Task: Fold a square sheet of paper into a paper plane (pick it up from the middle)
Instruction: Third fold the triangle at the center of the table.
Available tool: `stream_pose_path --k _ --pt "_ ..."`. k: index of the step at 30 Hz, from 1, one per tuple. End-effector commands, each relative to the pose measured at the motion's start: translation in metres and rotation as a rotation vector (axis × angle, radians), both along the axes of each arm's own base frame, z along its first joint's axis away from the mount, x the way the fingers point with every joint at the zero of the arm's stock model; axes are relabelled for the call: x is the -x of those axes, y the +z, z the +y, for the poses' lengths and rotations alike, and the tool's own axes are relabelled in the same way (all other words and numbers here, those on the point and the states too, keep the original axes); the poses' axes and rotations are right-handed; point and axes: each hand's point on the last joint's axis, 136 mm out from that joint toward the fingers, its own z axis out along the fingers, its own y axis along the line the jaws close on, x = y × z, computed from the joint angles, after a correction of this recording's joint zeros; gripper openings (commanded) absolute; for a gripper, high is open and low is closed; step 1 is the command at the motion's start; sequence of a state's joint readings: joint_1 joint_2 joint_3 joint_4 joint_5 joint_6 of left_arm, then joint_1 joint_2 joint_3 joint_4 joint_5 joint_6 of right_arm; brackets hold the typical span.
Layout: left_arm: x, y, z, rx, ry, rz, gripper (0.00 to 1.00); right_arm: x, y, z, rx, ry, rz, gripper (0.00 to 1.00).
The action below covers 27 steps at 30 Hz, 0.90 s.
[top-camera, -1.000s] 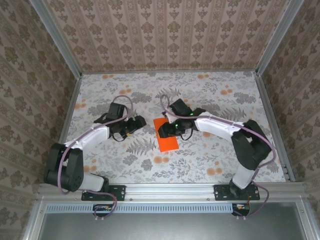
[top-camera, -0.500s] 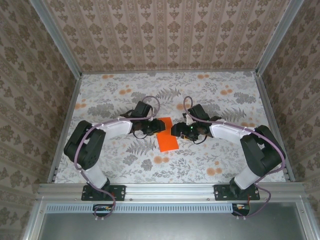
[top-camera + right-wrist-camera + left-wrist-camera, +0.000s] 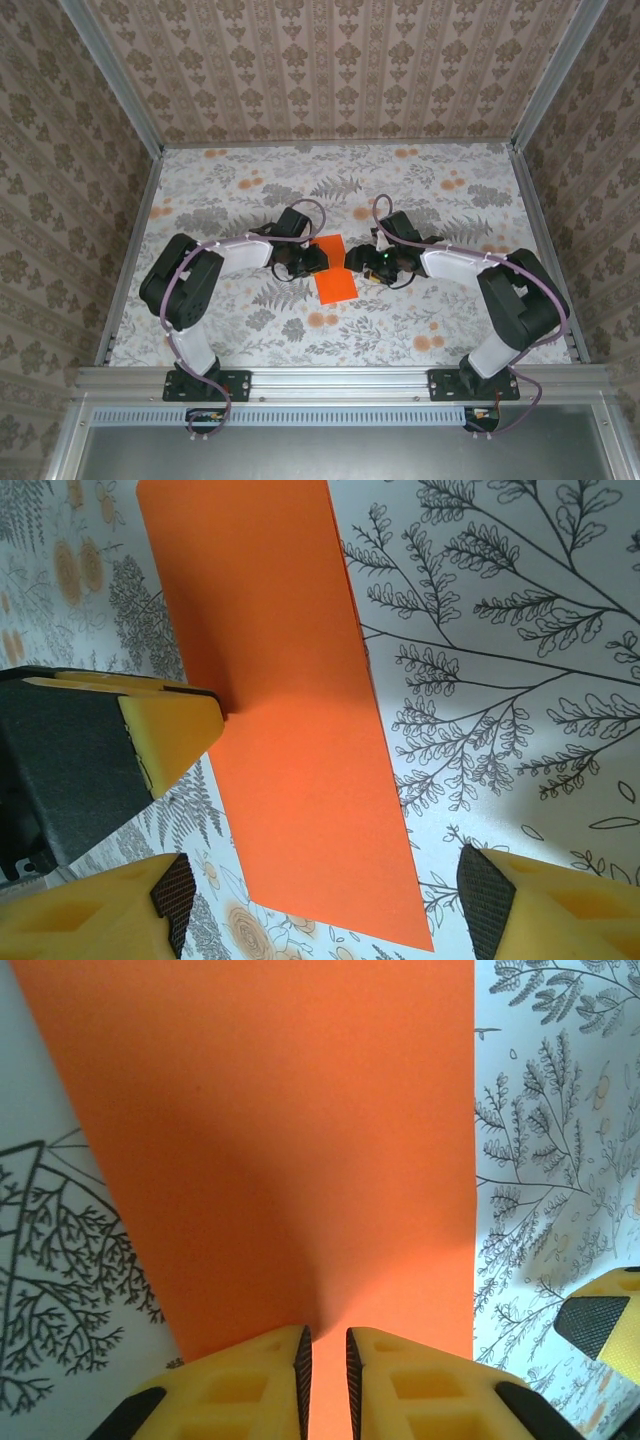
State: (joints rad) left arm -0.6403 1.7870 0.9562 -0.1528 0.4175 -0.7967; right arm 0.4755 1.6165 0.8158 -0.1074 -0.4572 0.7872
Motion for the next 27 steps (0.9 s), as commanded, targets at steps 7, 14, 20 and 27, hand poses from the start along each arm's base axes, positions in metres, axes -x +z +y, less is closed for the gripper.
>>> stream_pose_path --k 7,14,20,27 --pt "0.016 -0.033 0.021 -0.095 0.017 0.052 0.17 0.018 -0.017 0.005 -0.024 0.049 0.101 0.62" --pt "0.018 -0.039 0.026 -0.111 0.025 0.064 0.16 0.025 -0.026 0.008 0.024 0.087 0.13 0.55" --pt "0.019 -0.042 0.026 -0.117 0.026 0.074 0.15 0.029 -0.033 0.009 0.052 0.105 0.149 0.53" --pt "0.02 -0.044 0.027 -0.121 0.03 0.081 0.15 0.034 -0.037 0.017 0.082 0.134 0.158 0.51"
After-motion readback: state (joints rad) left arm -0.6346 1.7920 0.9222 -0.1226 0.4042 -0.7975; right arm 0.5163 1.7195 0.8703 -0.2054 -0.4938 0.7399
